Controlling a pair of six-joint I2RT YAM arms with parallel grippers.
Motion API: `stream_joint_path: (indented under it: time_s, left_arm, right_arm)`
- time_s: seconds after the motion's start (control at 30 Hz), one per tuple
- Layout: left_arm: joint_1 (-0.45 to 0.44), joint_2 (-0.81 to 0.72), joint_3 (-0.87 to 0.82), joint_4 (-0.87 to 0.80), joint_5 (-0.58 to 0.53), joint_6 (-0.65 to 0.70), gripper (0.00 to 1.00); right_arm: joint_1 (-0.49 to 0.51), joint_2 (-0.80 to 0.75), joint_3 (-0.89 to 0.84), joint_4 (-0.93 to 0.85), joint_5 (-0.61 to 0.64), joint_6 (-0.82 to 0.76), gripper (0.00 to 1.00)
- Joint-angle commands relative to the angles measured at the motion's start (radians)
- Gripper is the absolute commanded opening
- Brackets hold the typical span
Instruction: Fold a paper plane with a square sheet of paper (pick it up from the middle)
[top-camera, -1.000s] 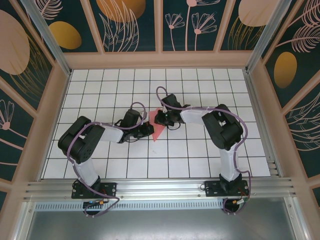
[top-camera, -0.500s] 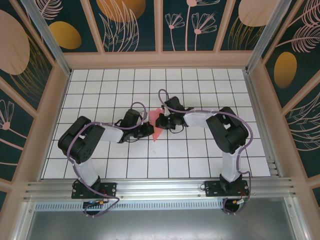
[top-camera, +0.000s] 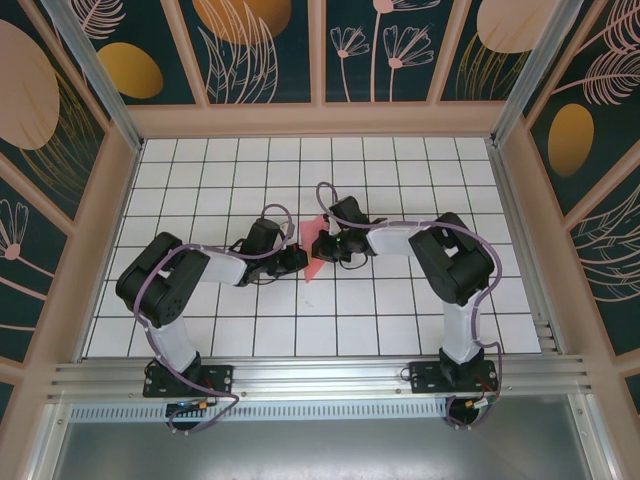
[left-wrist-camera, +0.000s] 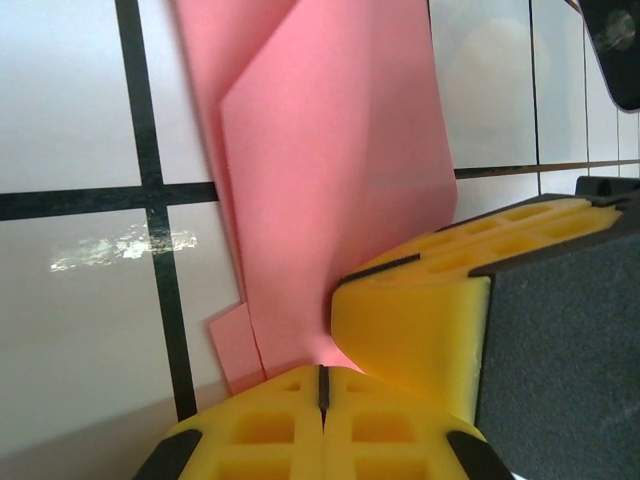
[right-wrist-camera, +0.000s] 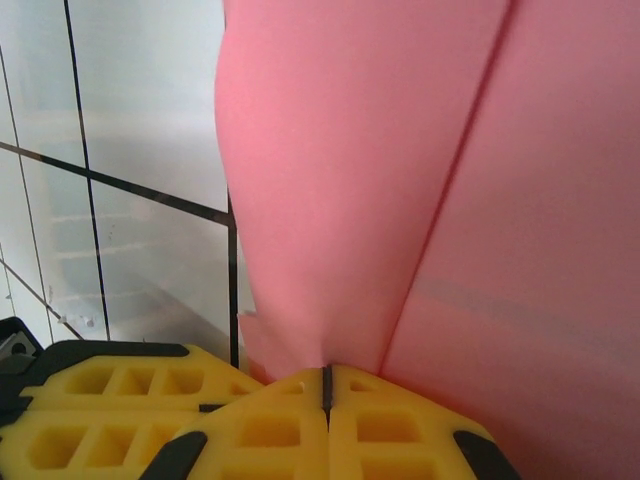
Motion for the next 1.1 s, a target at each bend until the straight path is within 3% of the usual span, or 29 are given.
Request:
stream_joint_path:
  time_s: [0.0,0.37,0.53,0.7,1.07]
  left_arm:
    - [0.010,0.029,-0.032,-0.064,-0.079,0.015,0.00]
    - [0.010,-0.110,-0.061,0.024,0.007,-0.039,0.00]
    - [0.002,-0.140,-0.100,0.120,0.085,-0.086,0.08]
    - [-0.026,-0.097,-0.093,0.122,0.096,-0.081,0.11]
    - [-0.062,-0.025,-0.057,-0.146,-0.037,0.048,0.06]
  right_arm:
    - [0.018,-0.017,-0.033,-0.007,-0.033,0.008,0.06]
    - [0.014,-0.021,-0.016,-0.048,0.053,0.007,0.06]
    - [0.016,0.010,-0.013,-0.035,0.036,0.021,0.06]
    - [0.016,0.017,-0.018,-0.027,0.034,0.032,0.06]
    - [0.000,-0.020,0.005,0.001,0.017,0.024,0.06]
